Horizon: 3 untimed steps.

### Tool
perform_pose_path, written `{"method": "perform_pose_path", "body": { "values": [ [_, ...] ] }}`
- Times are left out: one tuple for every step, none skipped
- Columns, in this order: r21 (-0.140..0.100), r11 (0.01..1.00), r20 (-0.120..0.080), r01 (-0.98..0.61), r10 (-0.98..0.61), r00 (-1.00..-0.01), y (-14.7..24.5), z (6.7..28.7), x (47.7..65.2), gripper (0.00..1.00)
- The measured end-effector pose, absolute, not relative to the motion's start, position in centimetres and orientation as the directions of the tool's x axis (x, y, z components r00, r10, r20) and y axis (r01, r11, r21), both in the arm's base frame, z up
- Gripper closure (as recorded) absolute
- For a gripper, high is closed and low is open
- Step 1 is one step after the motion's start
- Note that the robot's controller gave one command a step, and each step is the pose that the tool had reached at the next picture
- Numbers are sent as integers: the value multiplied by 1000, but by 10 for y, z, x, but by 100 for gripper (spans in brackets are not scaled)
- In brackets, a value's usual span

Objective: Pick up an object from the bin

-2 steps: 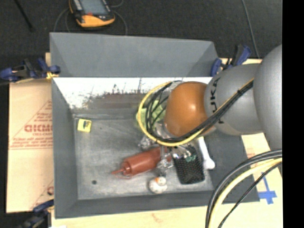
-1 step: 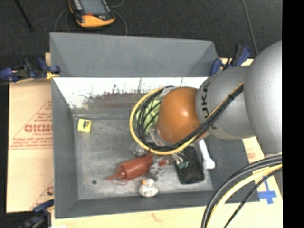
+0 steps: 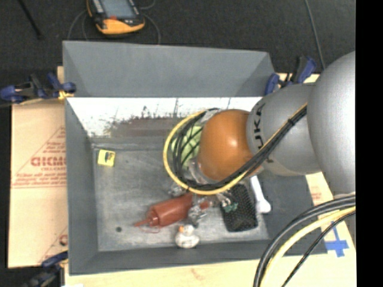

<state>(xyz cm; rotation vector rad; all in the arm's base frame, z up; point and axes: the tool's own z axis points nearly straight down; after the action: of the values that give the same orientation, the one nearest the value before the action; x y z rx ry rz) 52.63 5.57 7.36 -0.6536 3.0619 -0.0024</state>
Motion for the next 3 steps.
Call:
{"method": "perform_pose_path", "body": {
  "values": [
    [-3, 913, -8, -408, -408, -913, 56, 76, 526, 100],
    [0, 913, 2, -408, -408, -913, 55, 87, 524, 100],
    [1, 913, 4, -407, -407, -913, 55, 108, 523, 100]
  ]
}}
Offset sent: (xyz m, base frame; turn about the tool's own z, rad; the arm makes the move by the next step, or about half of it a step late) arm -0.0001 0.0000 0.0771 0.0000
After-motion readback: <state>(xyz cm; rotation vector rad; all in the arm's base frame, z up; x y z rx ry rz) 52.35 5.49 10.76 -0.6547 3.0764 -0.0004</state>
